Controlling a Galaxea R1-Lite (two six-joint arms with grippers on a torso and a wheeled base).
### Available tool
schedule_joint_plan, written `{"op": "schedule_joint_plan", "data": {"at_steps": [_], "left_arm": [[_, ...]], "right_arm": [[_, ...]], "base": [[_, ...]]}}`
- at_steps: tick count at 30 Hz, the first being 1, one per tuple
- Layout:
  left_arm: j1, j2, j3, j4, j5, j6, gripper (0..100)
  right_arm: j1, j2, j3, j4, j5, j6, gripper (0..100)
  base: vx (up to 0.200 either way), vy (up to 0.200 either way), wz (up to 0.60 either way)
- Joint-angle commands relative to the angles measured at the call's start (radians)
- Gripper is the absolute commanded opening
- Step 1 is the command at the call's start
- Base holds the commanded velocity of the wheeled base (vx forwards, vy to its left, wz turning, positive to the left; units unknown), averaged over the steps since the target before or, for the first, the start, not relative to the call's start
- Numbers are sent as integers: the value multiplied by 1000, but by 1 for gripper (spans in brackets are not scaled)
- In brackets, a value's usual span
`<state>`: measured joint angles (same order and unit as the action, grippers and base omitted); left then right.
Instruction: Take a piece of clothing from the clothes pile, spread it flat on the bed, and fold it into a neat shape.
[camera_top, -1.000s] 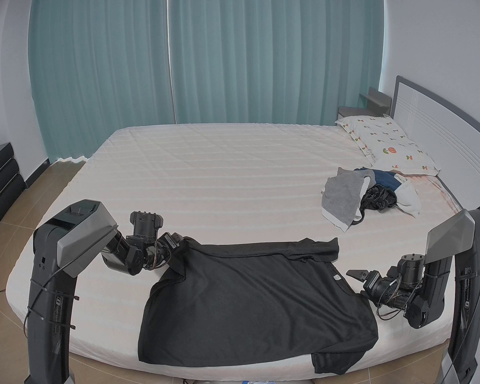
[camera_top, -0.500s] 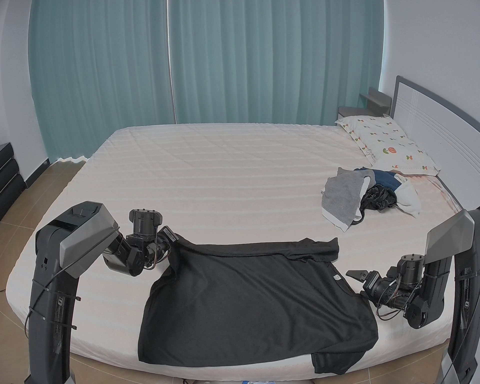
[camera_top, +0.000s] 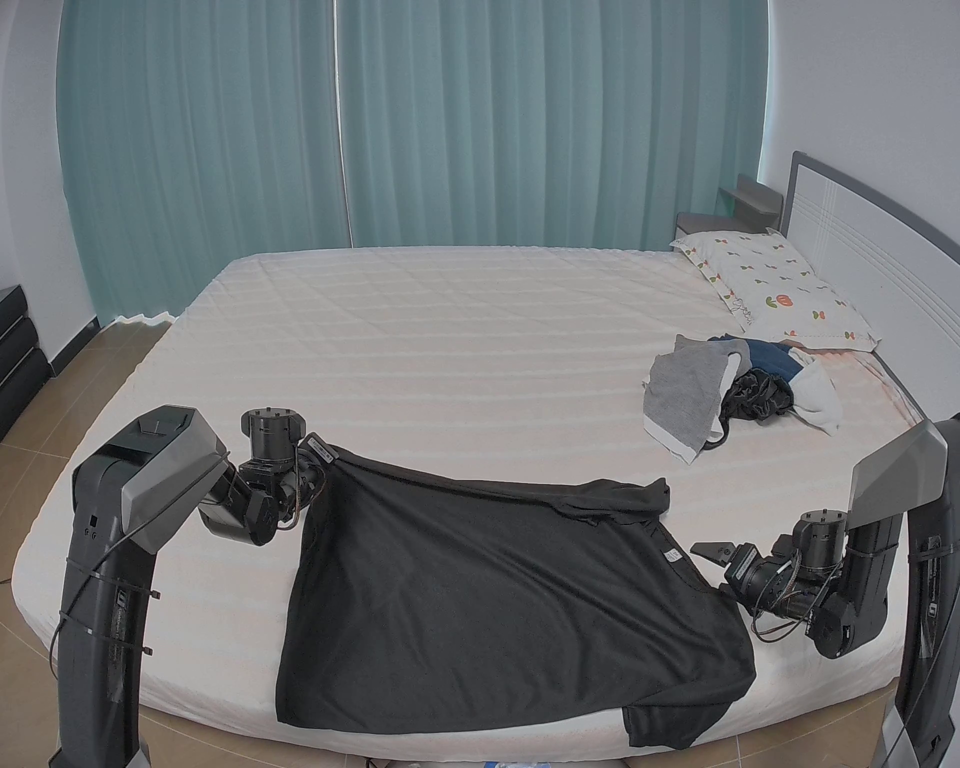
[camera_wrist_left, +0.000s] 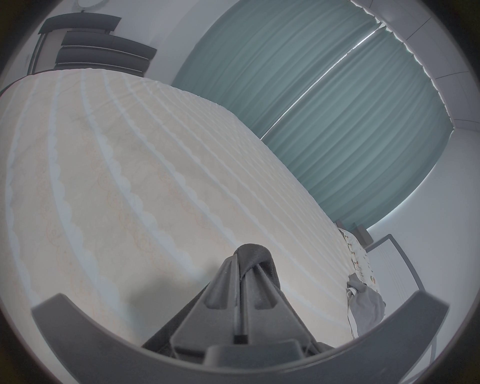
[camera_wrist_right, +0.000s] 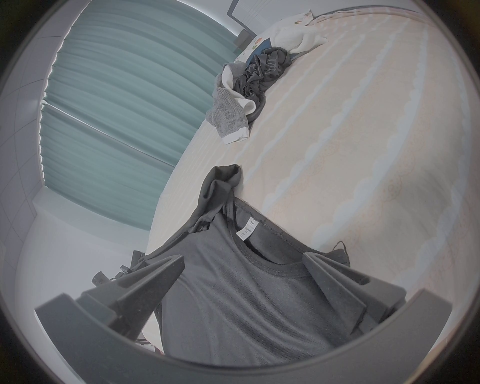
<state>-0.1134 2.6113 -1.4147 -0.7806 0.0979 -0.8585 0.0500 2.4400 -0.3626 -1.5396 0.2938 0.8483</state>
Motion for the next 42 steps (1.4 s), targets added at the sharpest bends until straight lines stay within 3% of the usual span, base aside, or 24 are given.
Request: {"op": "schedule_joint_plan", "data": {"at_steps": [1,8,9,16,19,23,25,26,29,33,42], "left_arm": [[17,29,-30,1,0,1,0],[18,35,-43,50,-4,21,0],[18,38,-59,75,-4,26,100],[28,43,-105,147,-4,9,100],[40,32,-105,187,-15,-47,100],[61,-46,-89,233,-92,-211,100],[64,-51,-87,233,-99,-217,100],[87,-80,-61,233,-152,-266,100],[92,-99,-30,224,-168,-272,100],[89,-115,6,207,-175,-269,100],[81,-151,126,121,-182,-257,100]], "right_arm": [[2,1,1,-1,1,0,100],[1,1,1,-1,1,0,100],[2,1,1,-1,1,0,100],[-4,-1,-6,-1,1,2,100],[-9,-1,-18,-1,1,0,100],[-1,-16,-61,15,-18,-2,100],[1,-16,-65,16,-21,-2,100],[11,-19,-124,38,-79,-8,100],[22,-42,-207,136,-140,-21,100],[73,-90,-355,360,-180,-29,100],[188,7,-656,602,-283,-37,100]], "base": [[0,0,0],[0,0,0],[0,0,0],[0,0,0],[0,0,0],[0,0,0],[0,0,0],[0,0,0],[0,0,0],[0,0,0],[0,0,0]]}}
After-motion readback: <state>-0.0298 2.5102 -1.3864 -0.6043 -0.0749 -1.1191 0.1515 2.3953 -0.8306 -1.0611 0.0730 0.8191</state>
